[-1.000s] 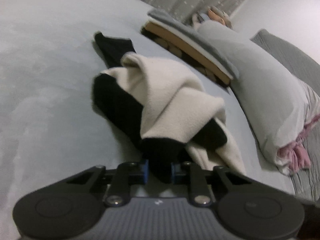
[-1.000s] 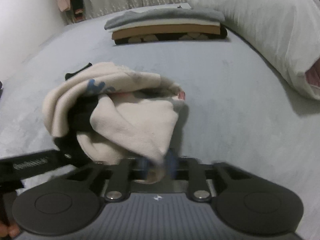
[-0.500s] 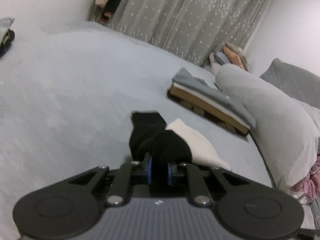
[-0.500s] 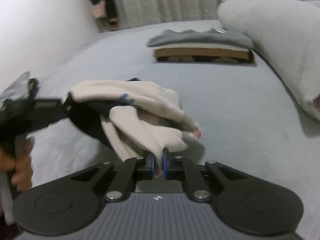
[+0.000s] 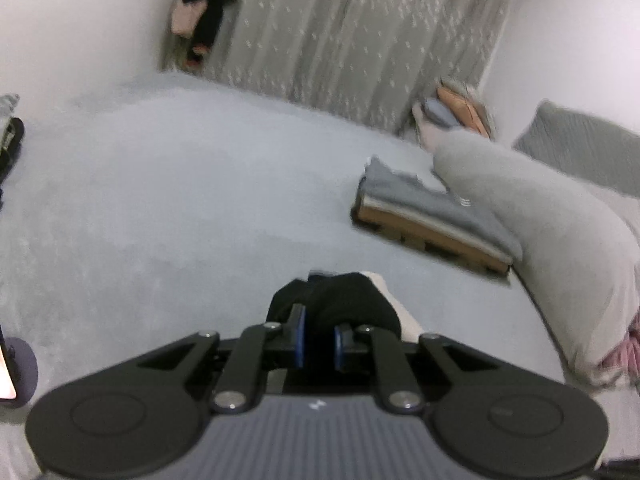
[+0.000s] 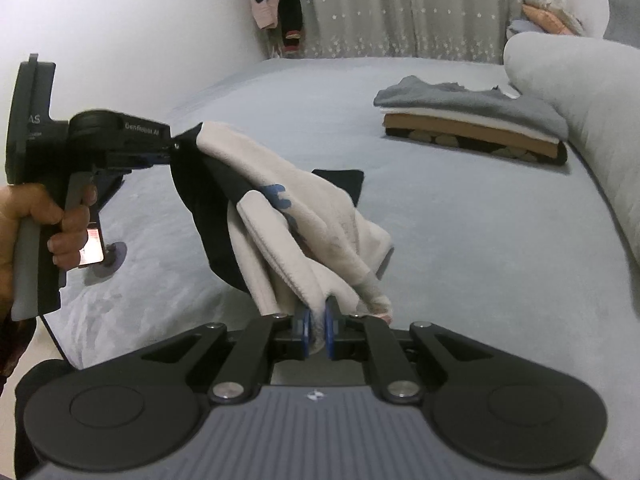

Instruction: Fold clothes

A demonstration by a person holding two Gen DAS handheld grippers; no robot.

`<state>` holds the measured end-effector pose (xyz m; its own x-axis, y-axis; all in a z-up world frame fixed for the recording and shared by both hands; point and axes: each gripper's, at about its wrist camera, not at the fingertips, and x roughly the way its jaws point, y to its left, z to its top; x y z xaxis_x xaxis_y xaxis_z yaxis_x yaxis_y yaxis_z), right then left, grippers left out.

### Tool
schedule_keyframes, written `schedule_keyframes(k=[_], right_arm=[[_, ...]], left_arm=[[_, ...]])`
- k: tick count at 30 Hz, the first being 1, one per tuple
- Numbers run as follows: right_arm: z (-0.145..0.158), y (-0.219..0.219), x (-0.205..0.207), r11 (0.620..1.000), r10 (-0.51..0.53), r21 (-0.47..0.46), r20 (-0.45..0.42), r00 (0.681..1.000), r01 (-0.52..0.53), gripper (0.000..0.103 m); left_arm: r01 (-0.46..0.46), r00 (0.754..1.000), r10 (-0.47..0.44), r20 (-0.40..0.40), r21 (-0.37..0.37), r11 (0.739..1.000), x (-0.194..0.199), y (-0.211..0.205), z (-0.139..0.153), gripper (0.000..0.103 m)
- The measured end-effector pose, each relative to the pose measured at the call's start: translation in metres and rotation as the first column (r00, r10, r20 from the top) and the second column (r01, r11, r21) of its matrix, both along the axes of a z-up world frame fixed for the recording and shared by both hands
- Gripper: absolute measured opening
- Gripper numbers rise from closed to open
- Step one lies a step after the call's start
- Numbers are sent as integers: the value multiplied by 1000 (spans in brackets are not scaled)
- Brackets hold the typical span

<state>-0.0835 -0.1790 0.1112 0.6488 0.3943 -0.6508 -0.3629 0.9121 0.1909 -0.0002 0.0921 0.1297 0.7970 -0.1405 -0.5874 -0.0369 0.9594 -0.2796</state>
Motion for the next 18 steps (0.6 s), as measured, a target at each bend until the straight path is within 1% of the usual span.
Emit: schedule_keyframes(k=[3, 6, 7, 10, 11, 14, 15, 17, 18], right_arm=[[-9, 6, 2, 1000, 14, 4, -44, 999, -14, 8], [-18, 12, 2, 1000, 30, 9, -90, 995, -30, 12], [-21, 14, 2, 999, 38, 10, -100, 994, -37, 16], [-23, 19, 2, 999, 48, 11, -111, 993, -47, 35], [-22, 20, 3, 999, 49, 7, -105, 993, -48, 38], [-19, 22, 7, 999, 47, 2, -101, 994, -47, 41], [-19, 23, 11, 999, 45, 3, -102, 994, -45, 42], [-19, 25, 17, 999, 37, 2, -103, 994, -37, 43], [-20, 25, 20, 1000, 31, 1, -103, 994, -31, 43]], left_arm=[[49, 996, -50, -73, -17, 999, 2, 6, -21, 15], [65, 992, -67, -104, -21, 998, -4, 12, -42, 17], [61, 992, -64, -112, -30, 998, -7, 14, -47, 17], [53, 990, -61, -130, -66, 996, -15, 23, -59, 20], [52, 989, -63, -132, -83, 995, -17, 26, -61, 20], [49, 988, -67, -136, -134, 990, -26, 36, -67, 24], [50, 989, -69, -133, -142, 989, -28, 38, -67, 27], [57, 990, -75, -121, -141, 988, -29, 39, -62, 37], [63, 990, -79, -114, -139, 988, -30, 40, -59, 47]])
